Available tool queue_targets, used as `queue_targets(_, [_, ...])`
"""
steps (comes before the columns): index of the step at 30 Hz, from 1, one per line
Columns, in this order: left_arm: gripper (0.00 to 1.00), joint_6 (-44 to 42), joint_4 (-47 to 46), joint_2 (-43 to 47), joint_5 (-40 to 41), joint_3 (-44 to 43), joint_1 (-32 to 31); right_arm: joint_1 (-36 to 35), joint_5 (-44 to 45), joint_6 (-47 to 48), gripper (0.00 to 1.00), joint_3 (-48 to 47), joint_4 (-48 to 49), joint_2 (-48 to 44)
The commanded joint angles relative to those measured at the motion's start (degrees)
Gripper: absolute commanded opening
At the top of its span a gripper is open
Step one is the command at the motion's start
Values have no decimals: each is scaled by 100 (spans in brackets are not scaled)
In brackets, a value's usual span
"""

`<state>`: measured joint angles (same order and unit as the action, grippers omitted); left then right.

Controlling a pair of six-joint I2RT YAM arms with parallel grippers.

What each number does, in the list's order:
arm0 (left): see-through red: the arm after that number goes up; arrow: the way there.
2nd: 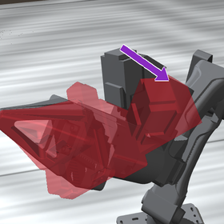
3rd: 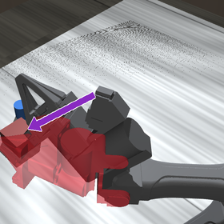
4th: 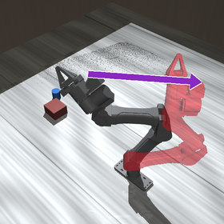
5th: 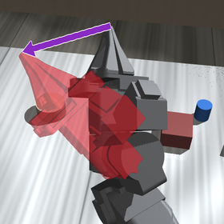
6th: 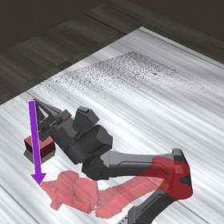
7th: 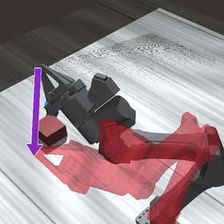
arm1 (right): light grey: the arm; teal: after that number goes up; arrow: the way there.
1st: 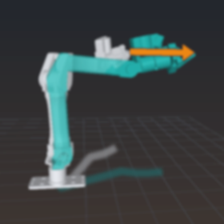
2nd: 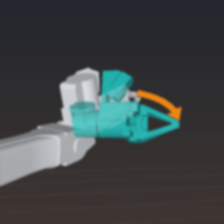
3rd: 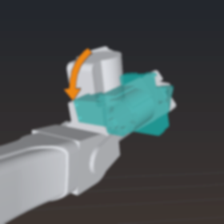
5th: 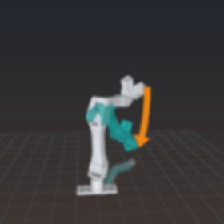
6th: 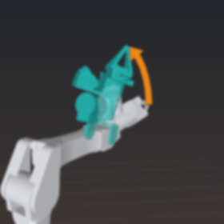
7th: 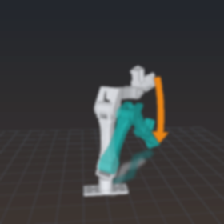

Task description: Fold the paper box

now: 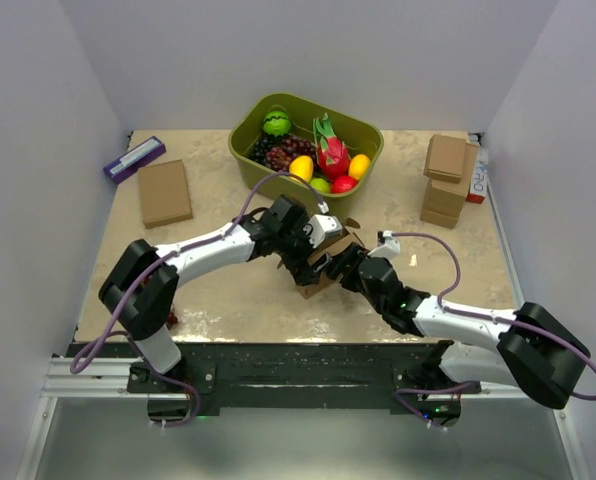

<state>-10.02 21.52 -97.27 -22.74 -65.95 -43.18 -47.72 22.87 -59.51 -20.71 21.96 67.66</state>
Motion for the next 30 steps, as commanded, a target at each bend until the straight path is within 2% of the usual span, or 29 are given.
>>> queue_targets(1, [100, 211, -121, 191, 551, 162, -182, -53, 455, -202, 68, -249, -60, 46])
queue_targets(4, [97, 167, -157, 191, 604, 206, -200, -53, 455, -202, 68, -276, -95, -7])
queue_targets(12, [73, -149, -227, 384, 464, 355, -191, -53, 903, 70, 75, -240, -964, -1052])
queue_targets(18, [68, -412, -192, 578, 42, 504, -191, -53, 930, 509, 79, -354, -1861, -2115])
queue_targets(23, [68, -833, 247, 736, -414, 496, -191, -53, 587, 1774, 87, -706, -2178, -2643])
queue_targets(26, [68, -984, 554, 929, -494, 513, -200, -53, 193, 2739, 98, -1013, -2450, -2845])
queue_targets(30, [68, -984, 940, 1341, -582, 610, -200, 0, -370, 3892, 99, -1872, -3240, -2759])
